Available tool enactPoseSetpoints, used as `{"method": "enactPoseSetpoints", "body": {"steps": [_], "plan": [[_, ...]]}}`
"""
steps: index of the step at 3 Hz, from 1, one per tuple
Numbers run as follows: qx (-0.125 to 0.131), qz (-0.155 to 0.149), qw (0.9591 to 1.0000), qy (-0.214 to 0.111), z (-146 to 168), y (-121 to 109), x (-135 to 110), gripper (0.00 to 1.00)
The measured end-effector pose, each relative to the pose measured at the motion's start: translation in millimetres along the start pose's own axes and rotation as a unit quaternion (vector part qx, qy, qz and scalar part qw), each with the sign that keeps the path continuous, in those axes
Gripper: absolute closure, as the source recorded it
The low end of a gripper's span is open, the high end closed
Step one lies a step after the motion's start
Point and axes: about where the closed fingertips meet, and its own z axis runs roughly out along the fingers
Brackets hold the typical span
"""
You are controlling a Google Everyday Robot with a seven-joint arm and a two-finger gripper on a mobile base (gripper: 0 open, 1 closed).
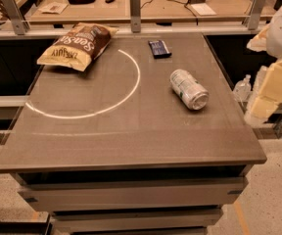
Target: Place 7up can upright
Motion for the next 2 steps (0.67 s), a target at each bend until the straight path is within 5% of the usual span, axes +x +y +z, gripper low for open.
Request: {"method": "enactPoseSetpoints", "body": {"steps": [1,2], "plan": [[-0.029,0.039,0.9988,0.01,13,-15,-10,0.0],[-0.037,0.107,0.9927,0.041,27,-30,-12,0.0]]}}
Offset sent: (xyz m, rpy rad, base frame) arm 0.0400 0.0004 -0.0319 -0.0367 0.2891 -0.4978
